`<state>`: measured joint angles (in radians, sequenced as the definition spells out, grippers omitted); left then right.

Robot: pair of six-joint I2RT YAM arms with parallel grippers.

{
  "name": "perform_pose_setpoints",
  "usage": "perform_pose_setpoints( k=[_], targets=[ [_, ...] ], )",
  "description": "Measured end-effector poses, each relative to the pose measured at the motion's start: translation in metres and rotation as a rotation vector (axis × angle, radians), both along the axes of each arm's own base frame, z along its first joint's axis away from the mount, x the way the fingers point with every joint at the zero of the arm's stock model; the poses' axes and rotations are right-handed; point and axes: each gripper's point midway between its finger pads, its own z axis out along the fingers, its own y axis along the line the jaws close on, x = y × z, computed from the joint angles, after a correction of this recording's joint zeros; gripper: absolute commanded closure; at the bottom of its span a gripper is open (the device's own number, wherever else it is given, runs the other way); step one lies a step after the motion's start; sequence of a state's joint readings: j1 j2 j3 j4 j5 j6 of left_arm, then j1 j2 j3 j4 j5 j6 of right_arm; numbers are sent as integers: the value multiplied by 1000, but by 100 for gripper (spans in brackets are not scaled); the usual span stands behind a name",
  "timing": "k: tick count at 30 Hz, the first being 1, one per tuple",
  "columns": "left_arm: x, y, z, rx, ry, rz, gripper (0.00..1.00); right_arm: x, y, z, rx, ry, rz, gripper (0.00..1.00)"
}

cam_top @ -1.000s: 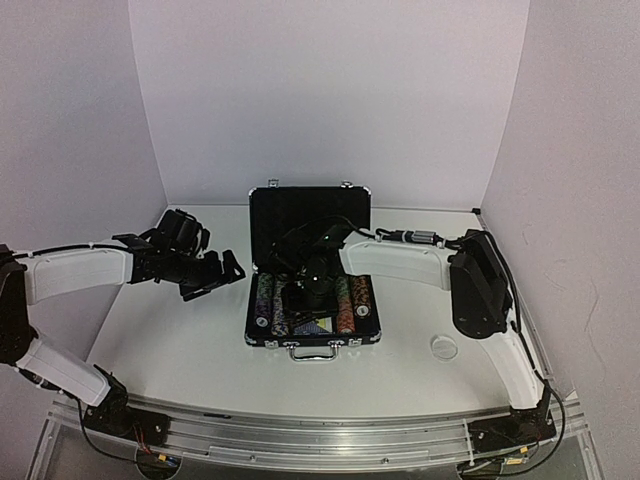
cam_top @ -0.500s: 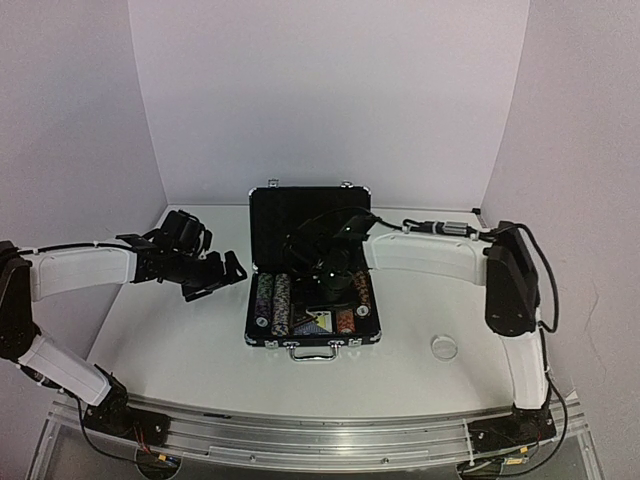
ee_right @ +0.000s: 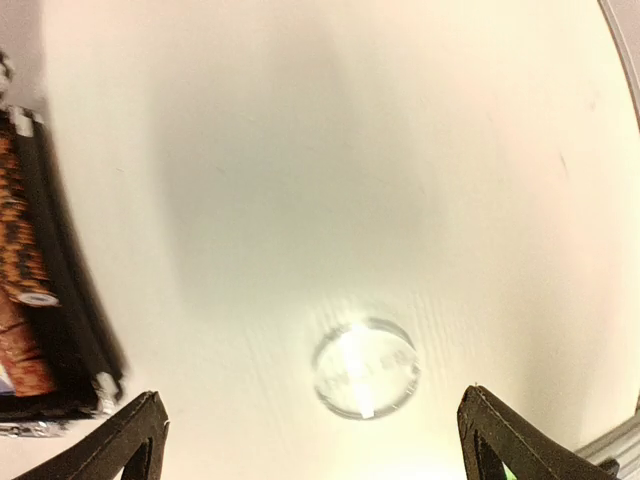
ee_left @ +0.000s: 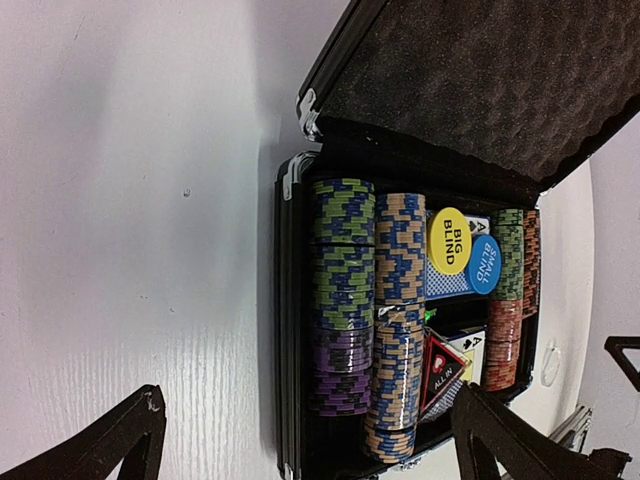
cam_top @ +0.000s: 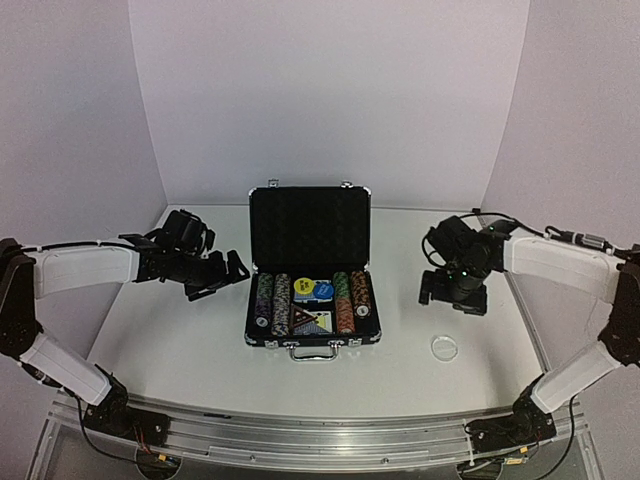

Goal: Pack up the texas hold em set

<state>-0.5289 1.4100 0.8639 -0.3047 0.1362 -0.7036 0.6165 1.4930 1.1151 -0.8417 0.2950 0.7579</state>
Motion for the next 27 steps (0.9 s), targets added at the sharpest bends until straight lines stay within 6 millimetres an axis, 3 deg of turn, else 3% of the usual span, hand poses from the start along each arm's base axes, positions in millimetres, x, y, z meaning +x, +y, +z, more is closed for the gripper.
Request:
perform_pose_setpoints(
  k=[3,7,17,27],
  targets=[
    [0,0,-3,3,8,-2,0,-33,-33,-22,-14,80,-66,2],
    [2,-2,-2,4,6,-5,0,-55,-44,-42,-2,175,-94,2],
    [7,-5,4,3,-13,-17,0,-54,-34,-82,19,307,-93,6],
    [6,-7,1,-3,-2,-26,0,-53,-35,-105,18,359,-96,17]
  ],
)
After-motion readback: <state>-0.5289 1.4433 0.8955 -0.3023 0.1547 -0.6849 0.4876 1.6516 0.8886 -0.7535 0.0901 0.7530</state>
